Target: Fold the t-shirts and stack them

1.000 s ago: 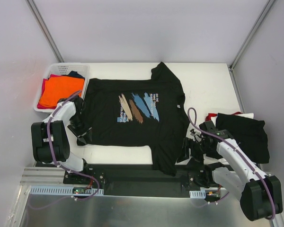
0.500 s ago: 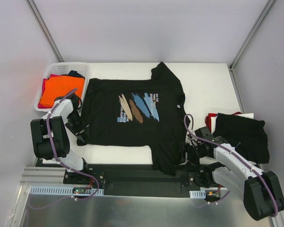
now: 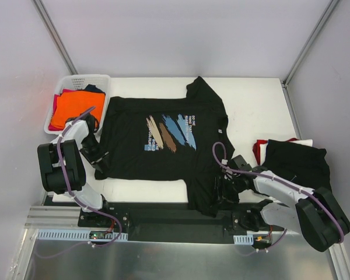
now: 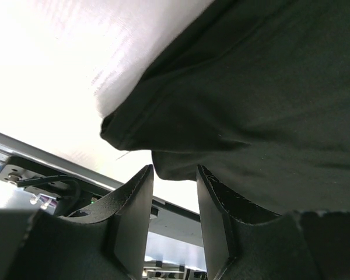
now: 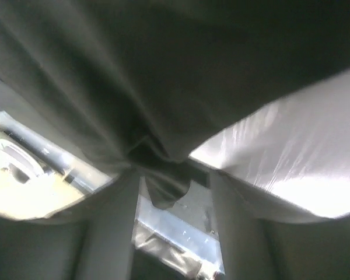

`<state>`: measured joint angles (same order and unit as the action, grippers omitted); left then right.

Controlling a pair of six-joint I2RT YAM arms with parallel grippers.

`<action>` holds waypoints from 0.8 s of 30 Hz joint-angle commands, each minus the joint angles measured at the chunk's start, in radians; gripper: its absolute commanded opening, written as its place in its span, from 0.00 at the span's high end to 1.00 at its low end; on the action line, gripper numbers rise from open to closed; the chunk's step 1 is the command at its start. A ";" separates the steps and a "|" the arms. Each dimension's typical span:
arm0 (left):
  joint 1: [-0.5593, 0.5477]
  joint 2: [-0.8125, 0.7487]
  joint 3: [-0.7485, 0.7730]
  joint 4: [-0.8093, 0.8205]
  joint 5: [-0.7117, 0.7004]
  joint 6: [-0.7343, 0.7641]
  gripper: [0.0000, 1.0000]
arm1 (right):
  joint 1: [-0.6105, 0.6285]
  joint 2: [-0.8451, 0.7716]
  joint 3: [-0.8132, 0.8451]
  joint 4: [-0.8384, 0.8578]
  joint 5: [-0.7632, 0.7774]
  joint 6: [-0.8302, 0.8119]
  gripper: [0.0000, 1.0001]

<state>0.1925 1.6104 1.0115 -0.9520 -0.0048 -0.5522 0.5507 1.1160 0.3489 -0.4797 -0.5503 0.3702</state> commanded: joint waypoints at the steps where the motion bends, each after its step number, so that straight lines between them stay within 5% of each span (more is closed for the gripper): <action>1: 0.028 0.005 0.010 0.013 -0.008 0.029 0.64 | 0.044 0.018 -0.028 0.125 0.049 0.018 0.61; 2: 0.030 0.009 0.010 0.013 -0.008 0.031 0.64 | 0.046 0.012 -0.030 0.122 0.052 0.021 0.82; 5: 0.031 0.009 0.009 0.015 -0.008 0.032 0.64 | 0.061 -0.002 -0.036 0.116 0.061 0.039 0.95; 9: 0.035 0.014 0.001 0.022 -0.009 0.038 0.64 | 0.072 -0.033 -0.034 0.087 0.079 0.053 0.93; 16: 0.036 0.039 -0.001 0.032 -0.003 0.041 0.64 | 0.098 -0.111 -0.034 0.030 0.102 0.093 0.75; 24: 0.036 0.049 -0.007 0.044 0.002 0.040 0.64 | 0.124 -0.249 -0.054 -0.068 0.118 0.173 0.75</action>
<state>0.2180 1.6508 1.0092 -0.9215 -0.0048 -0.5297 0.6601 0.9283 0.3119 -0.4667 -0.4519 0.4835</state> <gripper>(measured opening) 0.360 0.247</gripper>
